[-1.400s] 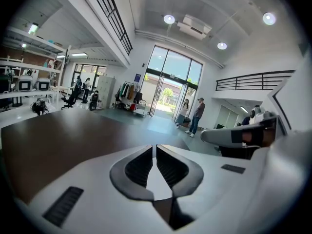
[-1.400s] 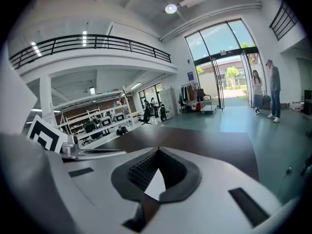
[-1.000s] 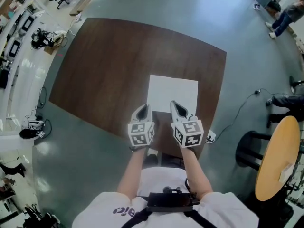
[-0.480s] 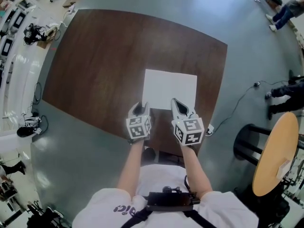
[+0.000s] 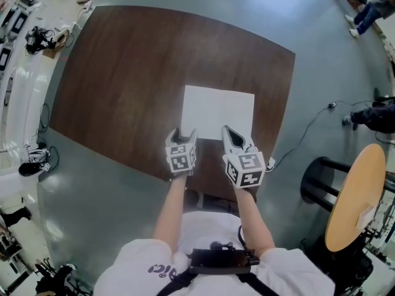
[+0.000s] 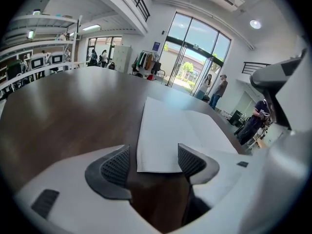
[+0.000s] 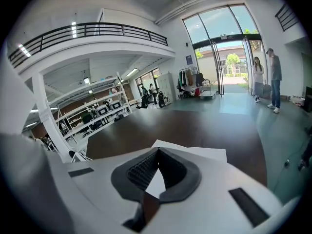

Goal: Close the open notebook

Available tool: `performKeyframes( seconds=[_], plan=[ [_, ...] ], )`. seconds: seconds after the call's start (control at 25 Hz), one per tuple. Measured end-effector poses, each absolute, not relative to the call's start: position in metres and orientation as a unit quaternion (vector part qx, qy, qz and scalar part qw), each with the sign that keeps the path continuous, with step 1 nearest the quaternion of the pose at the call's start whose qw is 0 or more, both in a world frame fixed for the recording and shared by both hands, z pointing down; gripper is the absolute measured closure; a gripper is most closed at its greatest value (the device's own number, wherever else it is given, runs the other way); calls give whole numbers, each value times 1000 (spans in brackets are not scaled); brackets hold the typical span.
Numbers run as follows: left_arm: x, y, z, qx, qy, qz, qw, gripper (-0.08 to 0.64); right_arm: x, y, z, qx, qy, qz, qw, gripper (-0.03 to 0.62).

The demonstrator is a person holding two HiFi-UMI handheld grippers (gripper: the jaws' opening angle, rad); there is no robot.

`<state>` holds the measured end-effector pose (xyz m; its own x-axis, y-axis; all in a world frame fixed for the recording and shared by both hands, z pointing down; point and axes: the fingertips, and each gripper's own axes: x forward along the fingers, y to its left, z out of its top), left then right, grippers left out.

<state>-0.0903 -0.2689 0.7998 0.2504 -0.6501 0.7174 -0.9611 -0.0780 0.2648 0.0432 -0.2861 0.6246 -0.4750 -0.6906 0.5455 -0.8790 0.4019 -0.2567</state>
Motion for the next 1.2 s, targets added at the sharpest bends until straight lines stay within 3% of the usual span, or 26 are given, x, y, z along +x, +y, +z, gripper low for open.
performKeyframes(
  seconds=[0.44,0.56,0.76,1.2],
  plan=[
    [-94,-267,808,685,-597,248,335,286,54,-284,624,489,-812,264,181,604],
    [-98,-267,809,674,-608,255,333,364,53,-283,623,488,-813,263,180,604],
    [-103,-267,811,660,-621,250,341,433,57,-280,623,489,-812,263,178,604],
    [-106,-270,784,661,-634,206,344,509,59,-278,612,496,-813,258,164,604]
  ],
)
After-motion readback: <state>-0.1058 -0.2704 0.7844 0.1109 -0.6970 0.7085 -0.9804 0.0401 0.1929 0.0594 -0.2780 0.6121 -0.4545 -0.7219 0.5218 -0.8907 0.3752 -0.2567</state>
